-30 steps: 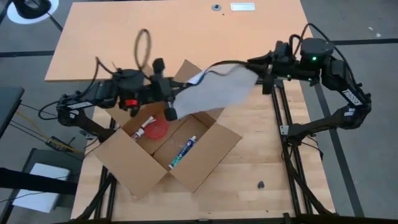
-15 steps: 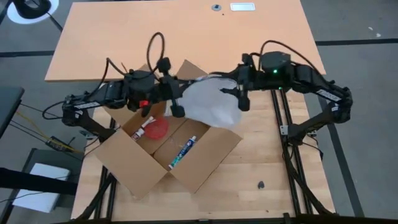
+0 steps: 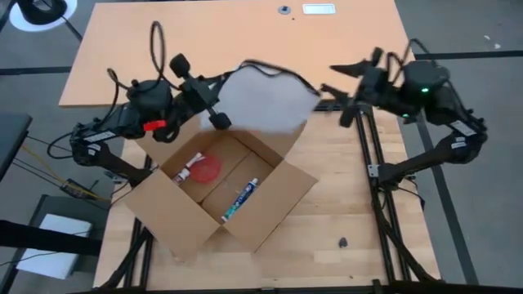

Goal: Unpack boxes
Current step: Put the pink medicine organizer into the zip bag

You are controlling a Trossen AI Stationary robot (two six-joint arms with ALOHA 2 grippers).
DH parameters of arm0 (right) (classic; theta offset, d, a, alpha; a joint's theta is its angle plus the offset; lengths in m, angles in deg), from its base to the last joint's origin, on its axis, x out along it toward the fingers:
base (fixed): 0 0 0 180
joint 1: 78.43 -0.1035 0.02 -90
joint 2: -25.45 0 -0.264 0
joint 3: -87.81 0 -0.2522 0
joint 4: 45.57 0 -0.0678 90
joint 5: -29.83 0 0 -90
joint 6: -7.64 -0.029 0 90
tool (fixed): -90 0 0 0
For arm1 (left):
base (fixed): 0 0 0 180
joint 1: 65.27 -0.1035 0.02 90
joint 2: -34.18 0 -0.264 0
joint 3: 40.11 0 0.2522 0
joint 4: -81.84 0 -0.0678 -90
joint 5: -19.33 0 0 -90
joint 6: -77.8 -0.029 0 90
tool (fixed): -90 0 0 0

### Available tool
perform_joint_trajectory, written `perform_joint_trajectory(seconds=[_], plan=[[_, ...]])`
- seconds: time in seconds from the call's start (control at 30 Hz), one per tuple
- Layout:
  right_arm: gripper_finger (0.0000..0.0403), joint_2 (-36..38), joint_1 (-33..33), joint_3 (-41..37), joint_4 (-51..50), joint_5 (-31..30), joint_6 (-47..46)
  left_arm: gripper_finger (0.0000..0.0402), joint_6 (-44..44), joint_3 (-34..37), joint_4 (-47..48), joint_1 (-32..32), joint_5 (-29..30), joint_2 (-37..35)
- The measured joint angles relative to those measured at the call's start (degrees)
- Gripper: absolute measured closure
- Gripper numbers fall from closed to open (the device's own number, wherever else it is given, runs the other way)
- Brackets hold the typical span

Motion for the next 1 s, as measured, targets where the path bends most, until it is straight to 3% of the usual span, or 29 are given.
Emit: perform_joint_trajectory(seconds=[0.17,0.27,0.4,0.57,0.67,0.77,1.0], plan=[[0.017,3.8,0.1,0.0,-8.2,-1.8,-9.5,0.0396,0.6,0.0,7.4,-0.1,1.5,0.5],[0.0172,5.8,0.0,0.0,-12.0,0.0,-15.2,0.0396,0.8,0.0,7.1,0.0,5.7,0.9],[0.0172,8.3,0.0,0.0,-18.3,0.1,-22.4,0.0396,0.5,0.0,6.3,-0.1,6.1,0.6],[0.0173,8.8,0.0,0.0,-22.7,13.6,-34.0,0.0396,0.3,0.0,6.3,-0.3,6.0,0.0],[0.0173,7.3,-0.1,0.0,-21.1,18.7,-37.9,0.0396,0.3,0.0,6.6,-0.5,4.9,0.1],[0.0174,3.8,-1.4,0.0,-12.6,20.8,-35.0,0.0396,0.3,0.0,6.9,-0.4,-2.4,0.1],[0.0174,-7.4,-2.8,0.0,2.8,18.7,-8.1,0.0396,0.4,0.0,6.5,-0.4,-17.6,0.1]])
